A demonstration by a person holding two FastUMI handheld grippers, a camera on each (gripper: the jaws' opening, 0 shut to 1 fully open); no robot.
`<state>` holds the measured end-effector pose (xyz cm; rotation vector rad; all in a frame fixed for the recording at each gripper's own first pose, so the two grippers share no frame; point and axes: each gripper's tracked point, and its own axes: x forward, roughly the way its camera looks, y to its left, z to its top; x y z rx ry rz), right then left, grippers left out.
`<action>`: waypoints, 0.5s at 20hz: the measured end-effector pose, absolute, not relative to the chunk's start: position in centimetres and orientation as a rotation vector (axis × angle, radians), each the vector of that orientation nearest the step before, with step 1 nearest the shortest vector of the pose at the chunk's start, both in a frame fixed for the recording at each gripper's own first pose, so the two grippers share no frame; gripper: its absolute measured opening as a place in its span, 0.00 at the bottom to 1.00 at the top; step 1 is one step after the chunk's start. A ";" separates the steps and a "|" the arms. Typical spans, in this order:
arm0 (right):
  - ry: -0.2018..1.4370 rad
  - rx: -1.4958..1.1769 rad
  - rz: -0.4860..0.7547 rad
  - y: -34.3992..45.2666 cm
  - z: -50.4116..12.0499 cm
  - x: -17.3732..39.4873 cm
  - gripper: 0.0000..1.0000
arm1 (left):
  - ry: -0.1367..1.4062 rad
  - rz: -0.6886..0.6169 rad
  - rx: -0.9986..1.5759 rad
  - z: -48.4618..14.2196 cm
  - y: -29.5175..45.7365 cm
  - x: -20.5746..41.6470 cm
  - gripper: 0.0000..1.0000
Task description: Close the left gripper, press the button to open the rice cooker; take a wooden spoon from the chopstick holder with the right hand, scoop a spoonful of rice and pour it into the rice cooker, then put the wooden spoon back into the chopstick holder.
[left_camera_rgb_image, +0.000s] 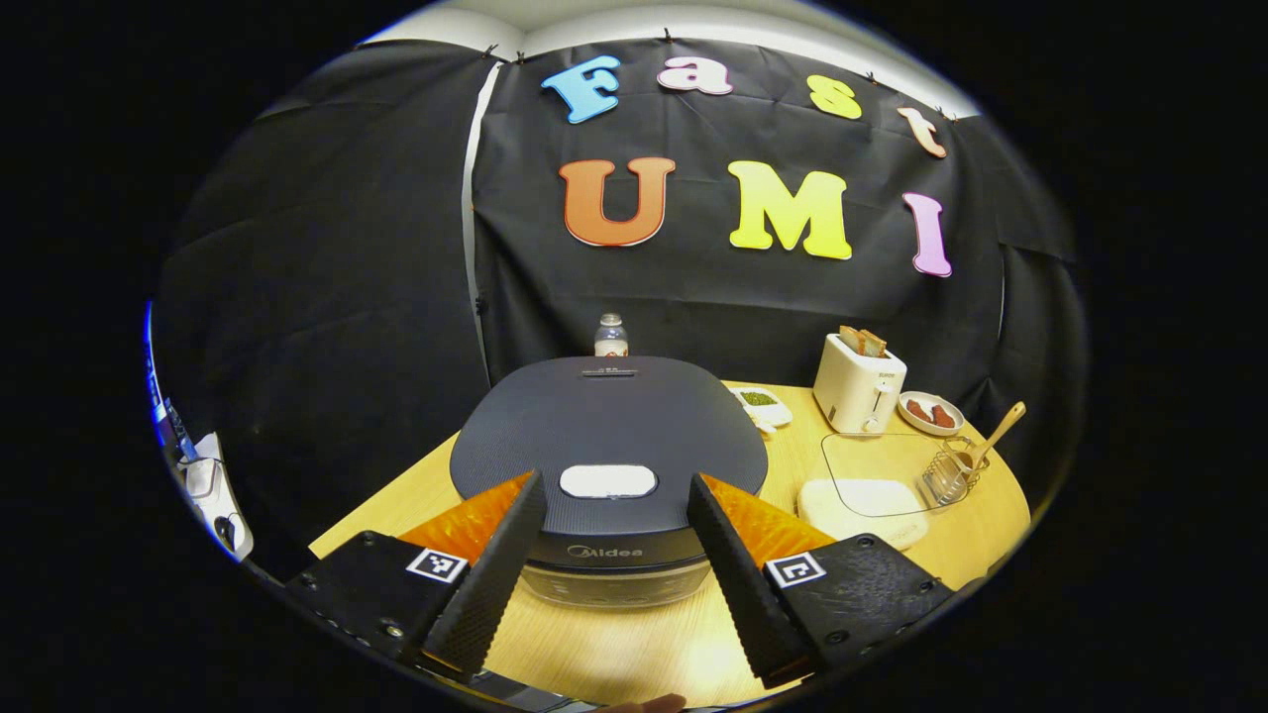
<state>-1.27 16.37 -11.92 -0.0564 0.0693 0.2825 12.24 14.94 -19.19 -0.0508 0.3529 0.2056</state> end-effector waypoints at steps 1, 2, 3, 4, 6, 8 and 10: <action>0.072 -0.057 0.279 16.3 -12.0 -1.1 0.94 | 0.336 0.210 -0.053 -19.0 15.0 12.2 0.94; 0.075 -0.057 0.276 16.3 -12.2 -1.0 1.00 | 0.322 0.215 -0.052 -19.1 15.0 12.3 0.94; 0.082 -0.058 0.272 16.2 -12.4 -0.7 0.94 | 0.315 0.222 -0.051 -19.0 15.0 12.4 0.94; 0.089 -0.055 0.268 16.2 -12.6 -0.5 0.94 | 0.310 0.226 -0.045 -19.0 15.0 12.5 0.94; 0.099 -0.052 0.261 16.0 -12.7 -0.3 0.94 | 0.313 0.230 -0.026 -18.9 15.1 12.6 0.94; 0.093 -0.056 0.247 15.5 -12.4 -0.2 1.00 | 0.326 0.241 -0.023 -18.6 15.3 12.5 0.93; 0.080 -0.054 0.234 15.0 -11.7 -0.2 1.00 | 0.332 0.229 -0.034 -17.9 14.8 12.1 0.92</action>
